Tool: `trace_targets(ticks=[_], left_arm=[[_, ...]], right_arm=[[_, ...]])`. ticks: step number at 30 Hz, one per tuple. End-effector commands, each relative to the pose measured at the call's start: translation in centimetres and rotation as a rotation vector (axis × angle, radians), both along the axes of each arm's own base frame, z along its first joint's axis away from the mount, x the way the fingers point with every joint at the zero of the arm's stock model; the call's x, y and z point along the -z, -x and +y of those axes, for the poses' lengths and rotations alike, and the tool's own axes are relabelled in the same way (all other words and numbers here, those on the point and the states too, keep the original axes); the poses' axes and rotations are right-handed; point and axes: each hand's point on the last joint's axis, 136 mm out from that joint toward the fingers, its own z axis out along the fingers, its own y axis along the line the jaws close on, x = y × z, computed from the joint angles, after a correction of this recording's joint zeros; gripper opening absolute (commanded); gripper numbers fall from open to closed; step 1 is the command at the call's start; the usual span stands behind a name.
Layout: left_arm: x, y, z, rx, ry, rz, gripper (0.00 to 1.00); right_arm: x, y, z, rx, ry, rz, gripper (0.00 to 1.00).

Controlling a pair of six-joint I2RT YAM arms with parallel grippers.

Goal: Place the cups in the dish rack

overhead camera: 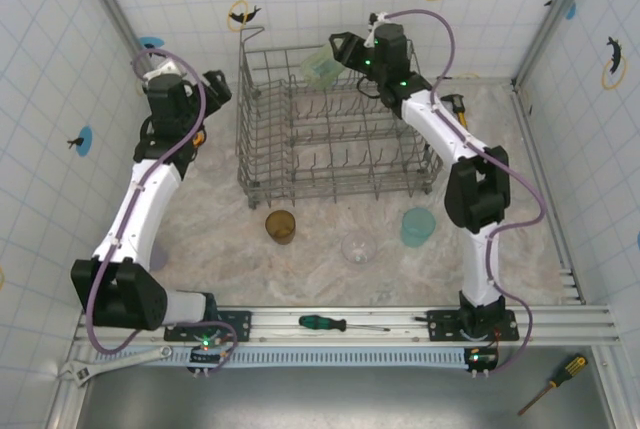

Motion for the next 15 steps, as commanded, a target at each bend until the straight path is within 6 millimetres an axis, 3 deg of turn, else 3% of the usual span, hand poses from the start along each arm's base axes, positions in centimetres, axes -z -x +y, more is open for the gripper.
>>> trace_targets(ticks=[1,9,15], left_arm=[[3.2,0.8,2.2,-0.061,-0.079,0.069,0.98],[6.1,1.7,3.4,-0.085,-0.152,0.113,0.97],[6.6,2.3,3.5,-0.08,-0.186,0.107,0.98]], right_arm=[[1.0,-0.6,-0.1,0.084,0.162,-0.031,0.24],[1.9,-0.1,1.2,0.155,0.366,-0.116,0.24],[2.5,-0.1,1.8,0.172,0.427,-0.138,0.24]])
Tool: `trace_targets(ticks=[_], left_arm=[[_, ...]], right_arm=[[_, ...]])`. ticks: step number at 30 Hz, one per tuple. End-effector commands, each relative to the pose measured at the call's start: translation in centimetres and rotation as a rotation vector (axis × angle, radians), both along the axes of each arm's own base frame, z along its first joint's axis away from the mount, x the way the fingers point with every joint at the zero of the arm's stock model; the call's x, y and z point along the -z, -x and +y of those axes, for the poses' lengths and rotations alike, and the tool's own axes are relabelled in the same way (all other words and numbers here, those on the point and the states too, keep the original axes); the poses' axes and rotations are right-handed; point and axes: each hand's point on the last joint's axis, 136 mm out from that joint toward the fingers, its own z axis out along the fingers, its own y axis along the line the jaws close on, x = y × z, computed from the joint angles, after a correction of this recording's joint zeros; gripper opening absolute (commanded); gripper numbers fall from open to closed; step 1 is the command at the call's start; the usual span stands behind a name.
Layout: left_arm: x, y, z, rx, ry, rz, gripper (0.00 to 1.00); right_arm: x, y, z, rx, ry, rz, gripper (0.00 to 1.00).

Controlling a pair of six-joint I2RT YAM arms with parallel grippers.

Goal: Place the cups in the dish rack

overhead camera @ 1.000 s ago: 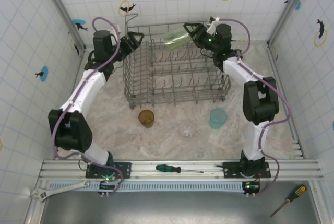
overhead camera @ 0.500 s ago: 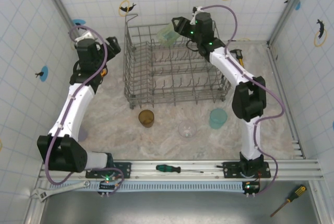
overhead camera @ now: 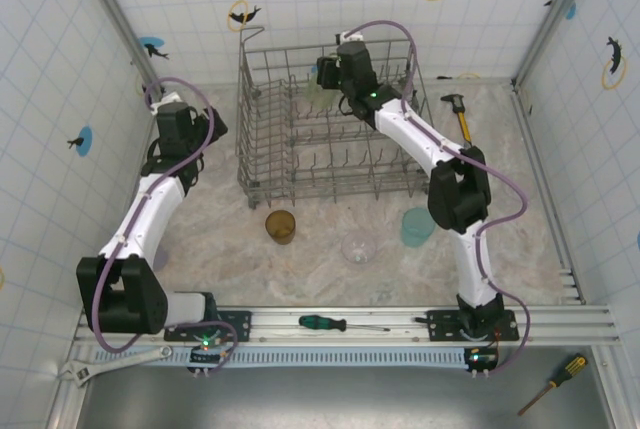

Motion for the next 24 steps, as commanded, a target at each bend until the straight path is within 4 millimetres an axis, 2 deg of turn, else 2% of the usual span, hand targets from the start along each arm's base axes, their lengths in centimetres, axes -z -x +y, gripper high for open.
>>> trace_targets(ticks=[1,13,22,24], left_arm=[[-1.2,0.3,0.6,-0.002,-0.053,-0.04,0.98],[-0.7,0.5,0.3,0.012,-0.052,-0.03,0.98],[-0.6,0.4,0.2,0.022,-0.038,-0.029,0.98],[-0.6,0.4,0.1,0.027,-0.032,-0.028,0.98]], right_arm=[[-2.4,-0.9,-0.3,0.05,0.033,-0.09,0.24],[-0.1,-1.1,1.2,0.036,0.048,-0.076,0.25],[0.6,-1.0,2.6,0.013,0.043,-0.085,0.27],[2.4,-1.3,3.0,0.01,0.063,-0.065,0.28]])
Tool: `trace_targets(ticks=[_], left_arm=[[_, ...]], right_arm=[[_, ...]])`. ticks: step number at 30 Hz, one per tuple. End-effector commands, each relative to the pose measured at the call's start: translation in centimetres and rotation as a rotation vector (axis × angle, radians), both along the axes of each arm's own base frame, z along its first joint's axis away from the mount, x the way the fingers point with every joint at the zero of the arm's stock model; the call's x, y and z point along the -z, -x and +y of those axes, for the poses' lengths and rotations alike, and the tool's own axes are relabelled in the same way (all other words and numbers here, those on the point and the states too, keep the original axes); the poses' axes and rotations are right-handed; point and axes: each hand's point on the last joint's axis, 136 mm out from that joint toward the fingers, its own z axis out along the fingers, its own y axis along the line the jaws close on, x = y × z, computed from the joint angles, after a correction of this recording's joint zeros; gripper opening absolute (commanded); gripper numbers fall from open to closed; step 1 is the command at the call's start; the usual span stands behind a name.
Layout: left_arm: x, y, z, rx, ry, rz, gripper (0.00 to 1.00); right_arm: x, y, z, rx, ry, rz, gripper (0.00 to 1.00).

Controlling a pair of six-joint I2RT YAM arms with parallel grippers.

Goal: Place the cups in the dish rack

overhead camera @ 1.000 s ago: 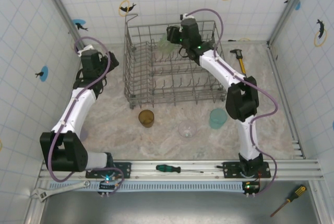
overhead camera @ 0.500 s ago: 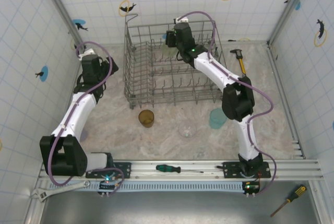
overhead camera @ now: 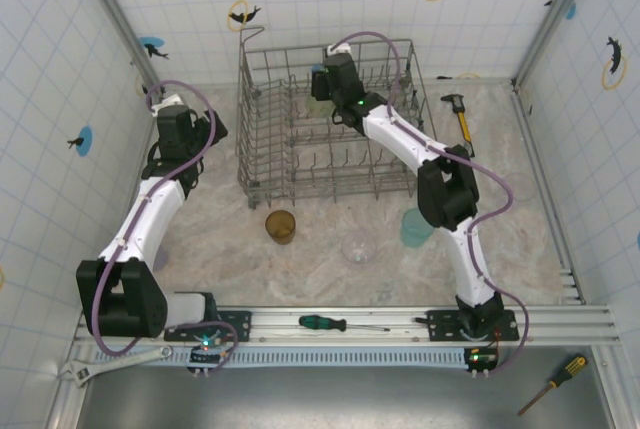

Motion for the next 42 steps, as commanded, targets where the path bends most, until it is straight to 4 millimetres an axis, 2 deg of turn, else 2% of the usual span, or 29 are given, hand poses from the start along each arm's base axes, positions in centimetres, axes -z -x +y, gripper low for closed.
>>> trace_targets(ticks=[1,3,8,12,16,21,25,27,31,34,38,42], left_arm=[[-0.7,0.0,0.2,0.014,-0.007,-0.024,0.98],[-0.7,0.1,0.2,0.013,-0.006,-0.025,0.97],[-0.5,0.0,0.5,0.005,0.0,-0.021,0.98],[-0.4,-0.1,0.4,0.01,0.018,-0.018,0.98],[-0.6,0.0,0.6,0.002,0.017,-0.023,0.97],[-0.7,0.2,1.2,-0.023,0.01,-0.025,0.98],[-1.0,0.2,1.4,-0.036,0.019,-0.026,0.98],[-1.3,0.3,1.5,-0.04,0.019,-0.032,0.98],[-2.1,0.5,1.9,-0.07,0.02,-0.042,0.98],[-2.7,1.0,1.9,-0.082,0.041,-0.043,0.98],[-3.0,1.6,0.6,-0.028,0.112,-0.043,0.98],[-2.1,3.0,-0.7,-0.004,0.208,-0.013,0.98]], right_arm=[[-1.2,-1.1,1.4,-0.001,-0.033,-0.077,0.28],[-0.3,-1.2,1.7,-0.003,-0.013,-0.069,0.3],[1.5,-1.5,2.1,0.004,0.036,-0.051,0.45],[2.2,-1.5,2.3,0.0,0.065,-0.038,0.62],[1.7,-1.1,2.4,-0.01,0.063,-0.034,0.83],[-0.7,-0.5,2.2,-0.022,0.051,-0.044,1.0],[-3.0,0.4,1.7,-0.036,0.039,-0.046,1.0],[-5.4,1.3,1.4,-0.048,0.021,-0.057,1.0],[-7.5,2.9,0.7,-0.08,0.017,-0.036,1.0],[-8.1,4.3,-0.5,-0.095,0.035,0.012,1.0],[-7.8,6.7,-2.5,-0.105,0.021,0.074,1.0],[-7.0,9.4,-4.3,-0.121,0.002,0.111,1.0]])
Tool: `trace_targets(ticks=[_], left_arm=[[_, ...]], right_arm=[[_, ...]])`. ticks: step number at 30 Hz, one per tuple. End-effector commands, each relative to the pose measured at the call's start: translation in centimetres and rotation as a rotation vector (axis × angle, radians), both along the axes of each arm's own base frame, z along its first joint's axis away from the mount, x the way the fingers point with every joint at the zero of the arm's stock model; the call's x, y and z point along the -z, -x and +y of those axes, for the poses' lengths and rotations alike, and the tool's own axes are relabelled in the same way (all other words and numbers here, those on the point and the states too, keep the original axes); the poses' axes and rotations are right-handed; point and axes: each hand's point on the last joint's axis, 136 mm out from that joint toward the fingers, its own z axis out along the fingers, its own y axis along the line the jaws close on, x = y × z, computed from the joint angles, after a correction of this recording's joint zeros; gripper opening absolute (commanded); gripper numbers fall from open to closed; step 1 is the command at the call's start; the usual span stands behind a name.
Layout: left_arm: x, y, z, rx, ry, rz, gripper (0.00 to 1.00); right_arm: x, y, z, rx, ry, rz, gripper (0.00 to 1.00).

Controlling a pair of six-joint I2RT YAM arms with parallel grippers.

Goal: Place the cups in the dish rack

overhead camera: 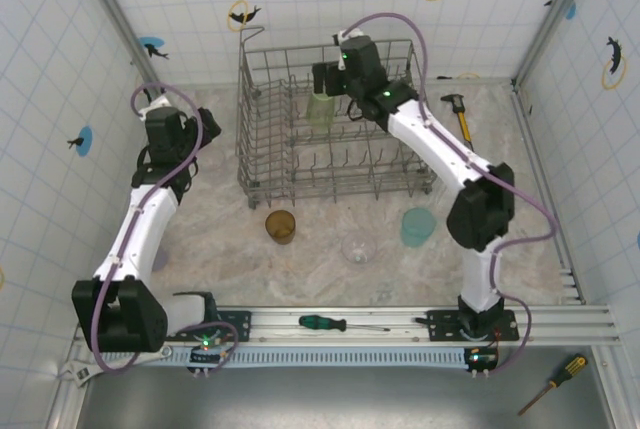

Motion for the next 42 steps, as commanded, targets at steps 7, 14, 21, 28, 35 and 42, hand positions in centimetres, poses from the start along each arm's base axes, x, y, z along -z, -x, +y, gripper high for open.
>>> trace_targets(ticks=[7,14,21,28,35,42], left_arm=[[1.9,4.6,-2.0,0.016,0.143,0.083,0.98],[4.2,8.7,-3.5,0.021,0.22,0.266,0.98],[6.3,13.6,-3.8,0.005,0.256,0.427,0.98],[9.8,17.3,-4.2,-0.006,0.324,0.46,0.98],[12.0,18.4,-5.9,0.036,0.357,0.493,0.97],[14.7,19.3,-7.8,0.086,0.335,0.55,0.97]], right_arm=[[3.9,6.0,-4.5,-0.024,0.025,0.136,1.0],[5.3,8.7,-8.3,0.012,0.011,0.152,1.0],[5.9,10.3,-10.5,0.031,-0.038,0.172,1.0],[6.7,11.1,-10.8,0.029,-0.051,0.194,1.0],[7.7,11.4,-11.1,0.045,-0.04,0.221,1.0],[8.8,11.4,-11.0,0.047,-0.032,0.252,1.0]])
